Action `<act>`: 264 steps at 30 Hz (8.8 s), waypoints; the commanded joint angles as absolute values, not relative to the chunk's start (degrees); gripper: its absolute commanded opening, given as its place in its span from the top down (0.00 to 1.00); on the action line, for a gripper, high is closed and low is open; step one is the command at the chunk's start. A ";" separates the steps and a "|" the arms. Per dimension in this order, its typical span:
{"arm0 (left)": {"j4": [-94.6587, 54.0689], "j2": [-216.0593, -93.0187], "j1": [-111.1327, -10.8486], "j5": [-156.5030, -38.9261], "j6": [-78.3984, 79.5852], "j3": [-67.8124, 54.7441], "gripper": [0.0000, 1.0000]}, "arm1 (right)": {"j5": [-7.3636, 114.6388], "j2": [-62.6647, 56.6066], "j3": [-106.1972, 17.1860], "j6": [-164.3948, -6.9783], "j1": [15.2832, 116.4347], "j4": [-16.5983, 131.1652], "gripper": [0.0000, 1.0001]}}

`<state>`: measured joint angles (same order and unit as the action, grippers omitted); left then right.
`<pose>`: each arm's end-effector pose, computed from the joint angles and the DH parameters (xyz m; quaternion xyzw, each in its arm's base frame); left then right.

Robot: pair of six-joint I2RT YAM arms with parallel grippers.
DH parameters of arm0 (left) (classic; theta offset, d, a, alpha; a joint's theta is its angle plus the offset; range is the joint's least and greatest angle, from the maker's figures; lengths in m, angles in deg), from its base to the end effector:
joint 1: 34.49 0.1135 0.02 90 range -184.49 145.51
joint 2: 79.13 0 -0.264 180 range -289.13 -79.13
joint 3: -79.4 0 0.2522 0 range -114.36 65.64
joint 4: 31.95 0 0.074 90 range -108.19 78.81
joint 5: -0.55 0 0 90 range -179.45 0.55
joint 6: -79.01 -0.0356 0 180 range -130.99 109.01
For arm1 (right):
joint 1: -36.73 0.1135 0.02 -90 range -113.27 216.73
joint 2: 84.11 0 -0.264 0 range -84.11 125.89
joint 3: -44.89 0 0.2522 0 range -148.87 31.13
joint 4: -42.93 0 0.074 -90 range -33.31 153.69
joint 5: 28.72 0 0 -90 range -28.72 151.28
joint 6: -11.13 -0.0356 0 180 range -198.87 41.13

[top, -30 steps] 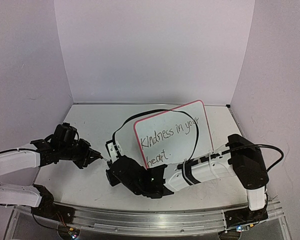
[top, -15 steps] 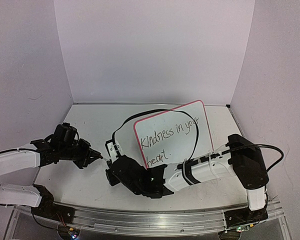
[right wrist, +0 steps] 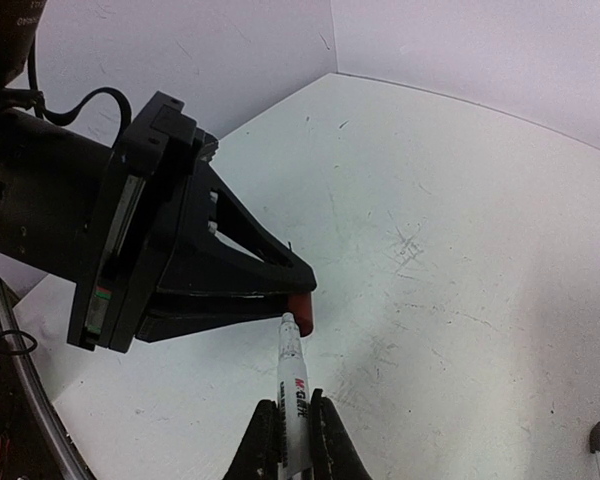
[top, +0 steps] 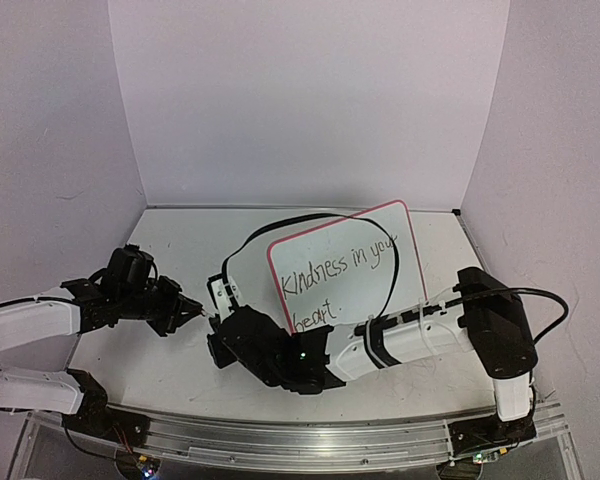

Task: Write a sentence on the whiteboard
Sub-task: Insert the whiteboard marker without the cap into the pen cap, then pass from the right arm to the left

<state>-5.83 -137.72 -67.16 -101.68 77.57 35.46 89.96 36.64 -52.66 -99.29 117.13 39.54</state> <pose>0.1717 -0.1191 0.2040 -0.3844 0.8193 -0.4084 0.1188 0.0979 0.4761 0.2054 -0.2729 0.7578 0.3001 0.5111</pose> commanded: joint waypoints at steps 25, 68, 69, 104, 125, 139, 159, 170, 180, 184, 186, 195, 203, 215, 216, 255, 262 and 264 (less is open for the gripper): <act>-7.91 -136.39 -66.92 -102.11 78.66 35.59 1.00 | 91.13 34.78 -51.46 -98.94 117.15 34.86 1.00; -7.91 -135.56 -66.95 -102.45 79.17 35.03 1.00 | 93.22 39.29 -55.96 -99.58 116.22 38.58 1.00; -7.91 -135.58 -66.95 -102.50 79.17 34.99 1.00 | 93.33 39.56 -56.37 -99.53 116.25 38.58 1.00; -10.09 -132.64 -67.01 -106.09 77.58 38.13 1.00 | 83.60 49.57 -69.28 -109.89 110.67 38.32 1.00; -11.58 -134.56 -67.19 -107.21 76.79 38.38 1.00 | 95.91 53.14 -70.95 -88.46 112.59 38.94 1.00; -11.69 -133.28 -67.71 -104.79 76.88 39.72 0.99 | 87.34 45.99 -64.68 -96.65 112.31 37.70 1.00; 0.02 -123.65 -67.71 -91.55 67.24 37.29 0.21 | 76.16 28.80 -37.12 -91.50 117.27 36.90 1.00; -0.08 -128.84 -67.72 -97.88 50.03 31.27 0.17 | 68.40 12.87 -20.20 -94.94 117.59 22.74 1.00; -9.09 -133.60 -68.99 -114.00 46.86 31.17 0.16 | 75.47 6.14 -15.52 -96.24 117.32 17.55 1.00; -10.47 -132.59 -72.12 -113.36 47.08 29.86 0.15 | 76.57 4.18 -13.69 -96.77 116.56 13.97 1.00; -12.94 -132.71 -73.67 -114.04 47.02 29.73 0.15 | 76.54 3.73 -13.69 -96.50 116.09 13.14 1.00; -27.26 -131.99 -77.59 -116.62 46.76 30.41 0.10 | 73.50 0.58 -11.22 -96.92 113.29 10.37 1.00; -27.51 -135.16 -78.26 -121.93 44.25 25.60 0.12 | 70.82 -1.40 -9.79 -96.85 112.41 8.39 1.00; -27.51 -138.81 -80.61 -124.97 43.64 23.54 0.18 | 69.35 -3.74 -8.88 -97.41 111.62 6.81 1.00; -27.51 -139.00 -81.22 -125.11 43.30 23.20 0.19 | 69.36 -3.77 -8.87 -97.42 111.54 6.81 1.00; -33.41 -140.94 -87.05 -127.16 44.98 22.06 0.98 | 68.28 -2.88 -8.99 -98.18 111.46 5.52 0.86; -27.67 -138.78 -85.64 -124.90 47.60 26.68 1.00 | 71.05 -6.04 -8.30 -97.92 111.45 12.35 0.25; -16.68 -138.04 -84.42 -121.38 44.74 25.61 1.00 | 70.61 -8.36 -7.02 -96.85 111.48 14.20 0.16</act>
